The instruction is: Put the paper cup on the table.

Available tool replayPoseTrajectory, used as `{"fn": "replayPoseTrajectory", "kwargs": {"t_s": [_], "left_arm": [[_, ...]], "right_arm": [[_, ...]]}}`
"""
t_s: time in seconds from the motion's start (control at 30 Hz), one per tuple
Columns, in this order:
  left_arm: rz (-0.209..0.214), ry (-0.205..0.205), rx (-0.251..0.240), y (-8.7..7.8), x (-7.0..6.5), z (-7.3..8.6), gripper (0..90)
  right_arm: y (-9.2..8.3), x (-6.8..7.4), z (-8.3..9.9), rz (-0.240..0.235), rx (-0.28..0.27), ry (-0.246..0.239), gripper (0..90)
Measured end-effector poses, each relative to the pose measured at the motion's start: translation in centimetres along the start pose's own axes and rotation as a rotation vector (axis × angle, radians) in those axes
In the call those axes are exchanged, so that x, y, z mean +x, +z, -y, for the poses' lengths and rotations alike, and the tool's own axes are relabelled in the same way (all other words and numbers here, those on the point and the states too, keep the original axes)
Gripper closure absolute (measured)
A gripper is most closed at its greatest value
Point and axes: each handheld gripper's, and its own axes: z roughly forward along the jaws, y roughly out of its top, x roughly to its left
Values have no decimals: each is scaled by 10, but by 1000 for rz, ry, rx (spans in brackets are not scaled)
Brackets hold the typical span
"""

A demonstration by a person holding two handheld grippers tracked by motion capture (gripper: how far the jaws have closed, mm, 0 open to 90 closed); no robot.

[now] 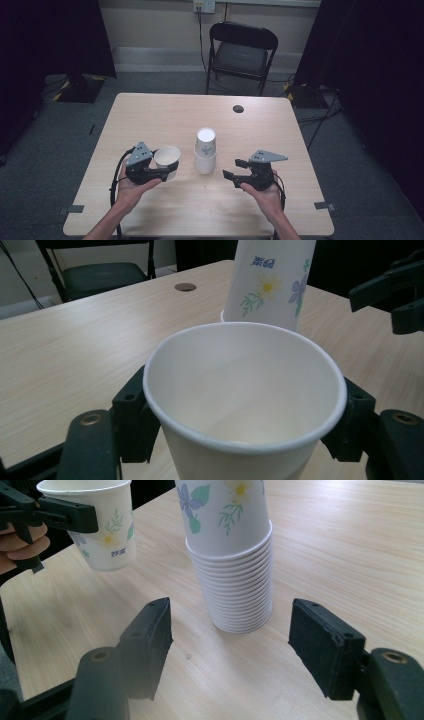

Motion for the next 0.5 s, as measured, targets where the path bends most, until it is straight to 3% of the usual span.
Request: {"fn": "replayPoseTrajectory", "kwargs": {"t_s": [0.07,0.23,0.5], "left_arm": [[-14,-11,-4,-2,3,-2,302],[-53,27,17,-1,13,-8,307],[-88,35,13,9,29,-16,307]], "right_arm": [[-1,1,0,4,1,8,335],[-3,2,4,10,7,17,315],[-12,-4,11,46,16,21,271]]}}
